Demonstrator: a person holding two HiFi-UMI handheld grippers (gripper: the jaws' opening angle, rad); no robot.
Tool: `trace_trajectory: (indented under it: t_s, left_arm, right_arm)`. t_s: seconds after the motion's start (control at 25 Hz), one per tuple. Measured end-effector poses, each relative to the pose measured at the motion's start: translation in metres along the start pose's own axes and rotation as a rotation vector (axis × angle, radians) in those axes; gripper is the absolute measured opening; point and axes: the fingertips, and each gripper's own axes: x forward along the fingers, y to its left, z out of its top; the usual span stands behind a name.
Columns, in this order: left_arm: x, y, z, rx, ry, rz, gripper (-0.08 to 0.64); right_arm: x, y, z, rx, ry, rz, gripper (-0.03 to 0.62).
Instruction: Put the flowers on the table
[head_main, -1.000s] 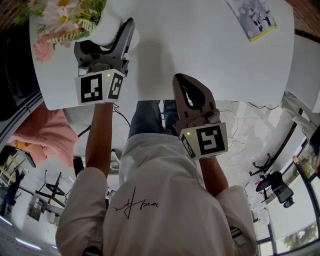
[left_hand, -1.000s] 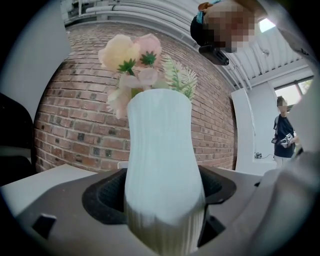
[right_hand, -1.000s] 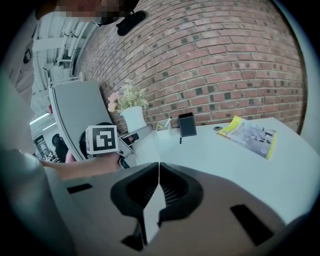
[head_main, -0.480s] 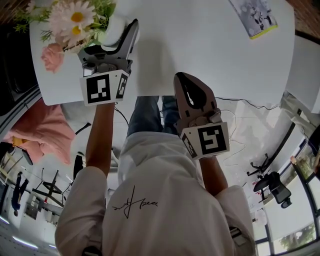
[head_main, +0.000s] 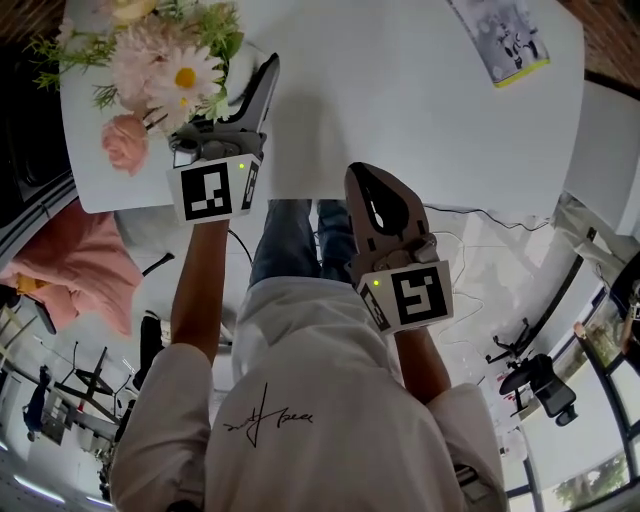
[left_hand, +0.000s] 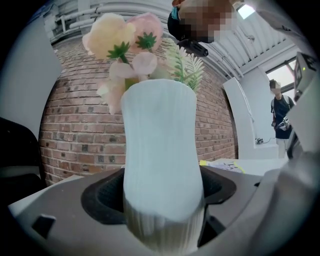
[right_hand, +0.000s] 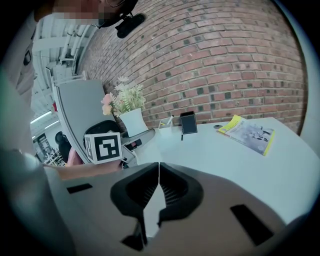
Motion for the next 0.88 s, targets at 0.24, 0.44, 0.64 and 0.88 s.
trace_trajectory:
  t_s: [0.24, 0.44, 0.64, 0.88]
  left_arm:
    - [-0.001, 0.001, 0.001, 0.009, -0.008, 0.025, 0.422]
    - [0.0, 0.002, 0.002, -0.003, -0.02, 0.027, 0.422]
    - [-0.006, 0.003, 0.0, -0.018, -0.017, 0.023, 0.422]
    - [-0.015, 0.002, 0.002, -0.039, -0.017, 0.022, 0.423]
  right_arm:
    - [-0.006, -0.001, -0.004, -0.001, 0.016, -0.003, 0.026]
    - [-0.01, -0.003, -0.002, -0.01, 0.014, -0.007, 0.026]
    - [-0.012, -0.002, -0.002, -0.016, 0.015, -0.001, 0.026]
    - [-0.019, -0.001, 0.0, -0.024, 0.002, 0.007, 0.026]
